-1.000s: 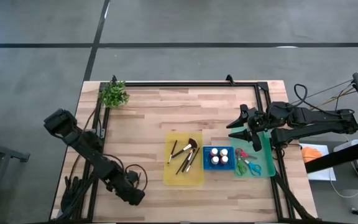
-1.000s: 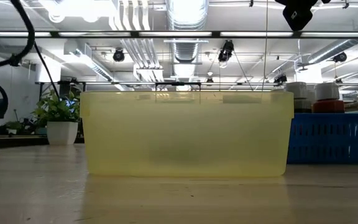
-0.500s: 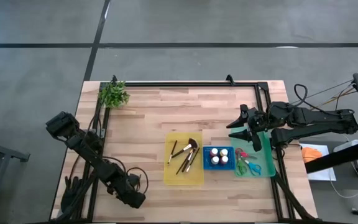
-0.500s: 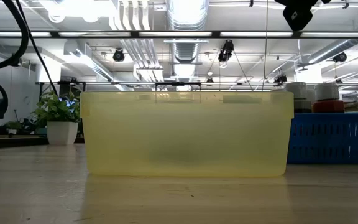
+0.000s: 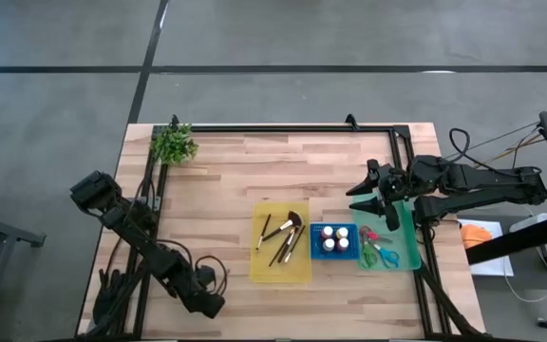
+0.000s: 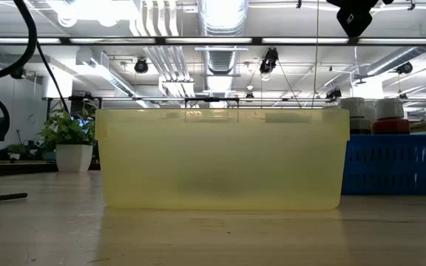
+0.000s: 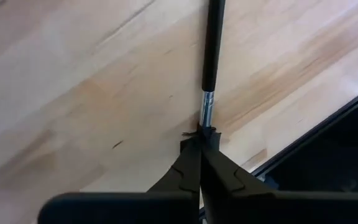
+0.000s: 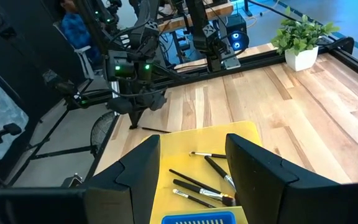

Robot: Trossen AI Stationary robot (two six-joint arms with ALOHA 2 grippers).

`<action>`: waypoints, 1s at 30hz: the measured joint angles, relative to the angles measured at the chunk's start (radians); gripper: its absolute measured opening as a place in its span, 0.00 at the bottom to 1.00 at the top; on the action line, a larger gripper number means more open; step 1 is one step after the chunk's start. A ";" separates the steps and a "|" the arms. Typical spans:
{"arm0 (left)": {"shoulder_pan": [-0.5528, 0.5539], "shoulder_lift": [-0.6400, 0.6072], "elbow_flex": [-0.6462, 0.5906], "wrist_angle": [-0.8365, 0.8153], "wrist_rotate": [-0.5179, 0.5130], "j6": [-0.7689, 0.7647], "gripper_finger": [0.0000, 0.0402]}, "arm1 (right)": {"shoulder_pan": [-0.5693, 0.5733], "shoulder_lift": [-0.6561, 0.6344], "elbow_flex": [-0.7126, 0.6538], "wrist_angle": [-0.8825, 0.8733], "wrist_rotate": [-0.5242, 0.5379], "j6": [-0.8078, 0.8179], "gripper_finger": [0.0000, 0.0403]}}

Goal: Pick & Place Paint Supplies
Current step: Put the silver and black eye groomer brush into the yellow bin

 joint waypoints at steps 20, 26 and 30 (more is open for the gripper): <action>0.000 -0.108 -0.005 0.073 -0.279 0.022 0.00 | 0.000 0.000 0.000 0.000 0.000 -0.005 0.45; 0.002 -0.164 0.000 0.122 -0.363 0.078 0.00 | 0.000 0.000 0.000 0.000 -0.001 -0.005 0.45; 0.046 -0.222 0.000 0.126 -0.436 0.137 0.00 | 0.000 0.000 0.000 0.000 -0.001 -0.018 0.45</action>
